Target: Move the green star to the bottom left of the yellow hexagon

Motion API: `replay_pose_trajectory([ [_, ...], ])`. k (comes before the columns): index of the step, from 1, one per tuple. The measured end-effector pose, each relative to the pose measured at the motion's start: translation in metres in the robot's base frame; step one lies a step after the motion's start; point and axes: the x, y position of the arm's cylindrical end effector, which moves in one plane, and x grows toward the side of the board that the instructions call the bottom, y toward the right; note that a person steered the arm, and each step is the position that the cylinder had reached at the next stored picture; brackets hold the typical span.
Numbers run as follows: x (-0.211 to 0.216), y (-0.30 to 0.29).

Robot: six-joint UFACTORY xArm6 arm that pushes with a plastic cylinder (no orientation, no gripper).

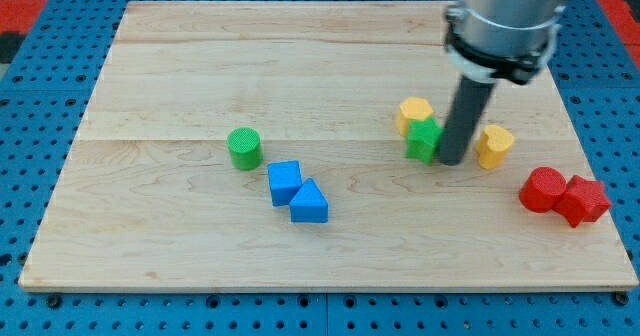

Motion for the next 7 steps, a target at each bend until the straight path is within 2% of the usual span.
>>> replay_pose_trajectory([
  [1,-0.009,-0.063],
  [2,0.024,-0.063],
  [3,0.024,-0.015],
  [4,-0.014,0.008],
  [5,-0.044,0.008],
  [6,-0.049,-0.008],
  [7,-0.011,-0.057],
])
